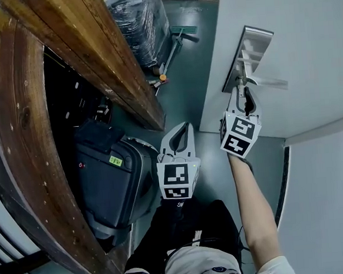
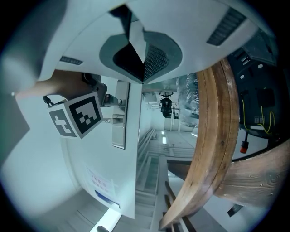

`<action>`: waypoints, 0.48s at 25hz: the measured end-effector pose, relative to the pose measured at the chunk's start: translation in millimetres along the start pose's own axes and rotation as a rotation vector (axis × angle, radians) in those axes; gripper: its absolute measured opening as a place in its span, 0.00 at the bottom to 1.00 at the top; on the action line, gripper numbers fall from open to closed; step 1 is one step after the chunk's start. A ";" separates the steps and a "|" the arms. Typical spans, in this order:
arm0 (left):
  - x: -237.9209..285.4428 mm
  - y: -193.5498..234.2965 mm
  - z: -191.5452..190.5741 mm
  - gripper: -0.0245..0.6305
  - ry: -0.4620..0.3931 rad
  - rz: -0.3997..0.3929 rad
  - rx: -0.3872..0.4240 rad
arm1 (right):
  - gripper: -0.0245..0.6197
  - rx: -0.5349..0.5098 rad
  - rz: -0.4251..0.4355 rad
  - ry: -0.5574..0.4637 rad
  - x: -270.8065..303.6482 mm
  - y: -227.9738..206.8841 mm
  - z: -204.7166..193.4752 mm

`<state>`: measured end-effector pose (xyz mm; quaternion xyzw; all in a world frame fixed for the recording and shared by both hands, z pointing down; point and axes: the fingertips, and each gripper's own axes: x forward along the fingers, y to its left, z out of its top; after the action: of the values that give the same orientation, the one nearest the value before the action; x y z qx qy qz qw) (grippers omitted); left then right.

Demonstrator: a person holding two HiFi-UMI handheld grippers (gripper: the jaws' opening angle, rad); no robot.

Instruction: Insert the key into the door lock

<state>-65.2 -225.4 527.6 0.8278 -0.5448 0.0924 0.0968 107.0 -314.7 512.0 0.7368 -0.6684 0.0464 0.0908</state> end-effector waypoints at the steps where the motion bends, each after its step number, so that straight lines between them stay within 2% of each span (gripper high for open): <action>1: 0.0 -0.1 -0.4 0.04 0.001 -0.001 0.001 | 0.22 -0.005 -0.001 -0.002 1.6 -0.8 0.7; 12: -0.3 2.9 -6.3 0.04 0.011 0.009 0.007 | 0.22 -0.010 -0.019 -0.012 13.1 -1.2 1.1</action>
<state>-68.3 -224.6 533.8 0.8253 -0.5475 0.0990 0.0964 109.5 -327.5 513.4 0.7430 -0.6620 0.0380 0.0908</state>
